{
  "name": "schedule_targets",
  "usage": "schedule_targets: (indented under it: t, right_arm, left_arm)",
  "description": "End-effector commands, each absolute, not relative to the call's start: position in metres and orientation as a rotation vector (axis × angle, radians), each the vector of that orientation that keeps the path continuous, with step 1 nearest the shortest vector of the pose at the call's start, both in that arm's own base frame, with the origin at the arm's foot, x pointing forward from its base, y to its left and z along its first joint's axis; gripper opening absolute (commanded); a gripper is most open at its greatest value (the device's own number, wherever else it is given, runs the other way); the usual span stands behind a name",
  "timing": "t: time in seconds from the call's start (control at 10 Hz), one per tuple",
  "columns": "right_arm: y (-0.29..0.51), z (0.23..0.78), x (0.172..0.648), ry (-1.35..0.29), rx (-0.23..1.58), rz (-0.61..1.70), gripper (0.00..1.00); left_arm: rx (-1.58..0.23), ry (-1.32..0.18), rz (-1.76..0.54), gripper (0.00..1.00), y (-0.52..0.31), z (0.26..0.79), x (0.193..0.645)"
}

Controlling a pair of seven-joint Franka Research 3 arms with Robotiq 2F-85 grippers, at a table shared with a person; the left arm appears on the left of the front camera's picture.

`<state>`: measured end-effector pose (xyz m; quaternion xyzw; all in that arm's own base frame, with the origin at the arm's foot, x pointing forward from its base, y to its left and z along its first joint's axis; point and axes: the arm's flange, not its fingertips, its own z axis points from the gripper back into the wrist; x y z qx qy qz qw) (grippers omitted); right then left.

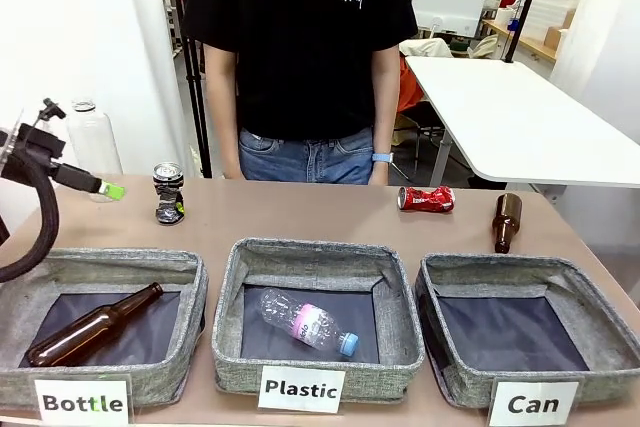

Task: Sort the can waste into the basket.
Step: Pick up the can waste from the table and place it in the right Fabric basket.

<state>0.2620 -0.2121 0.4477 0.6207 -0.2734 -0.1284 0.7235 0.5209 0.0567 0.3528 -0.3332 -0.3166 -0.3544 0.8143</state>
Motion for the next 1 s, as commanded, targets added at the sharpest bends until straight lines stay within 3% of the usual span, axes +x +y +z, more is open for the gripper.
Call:
schedule_targets:
  t: [0.0, 0.1, 0.2, 0.3, 0.4, 0.5, 0.9]
  right_arm:
    - [-0.213, 0.448, 0.264, -0.636, 1.381, -0.267, 1.0]
    - [-0.213, 0.448, 0.264, -0.636, 1.381, -0.267, 1.0]
    - [-0.213, 0.448, 0.264, -0.636, 1.381, -0.267, 1.0]
    - [-0.213, 0.448, 0.264, -0.636, 1.381, -0.267, 1.0]
    - [-0.213, 0.448, 0.264, -0.636, 1.381, -0.267, 1.0]
    - [-0.213, 0.448, 0.264, -0.636, 1.381, -0.267, 1.0]
    - [-0.213, 0.448, 0.264, -0.636, 1.381, -0.267, 1.0]
  left_arm:
    - [-0.626, -0.916, -0.856, 1.0, 0.053, 0.345, 0.527]
    - [-0.57, -1.051, -0.842, 1.0, 0.05, 0.349, 0.529]
    - [-0.668, -0.752, -0.821, 1.0, 0.057, 0.349, 0.525]
    - [-0.668, -0.752, -0.821, 1.0, 0.057, 0.349, 0.525]
    - [-0.613, -0.878, -0.844, 1.0, 0.057, 0.351, 0.531]
    - [-0.514, -0.894, -0.869, 1.0, 0.046, 0.345, 0.54]
    - [-0.449, -0.831, -0.892, 1.0, 0.03, 0.326, 0.575]
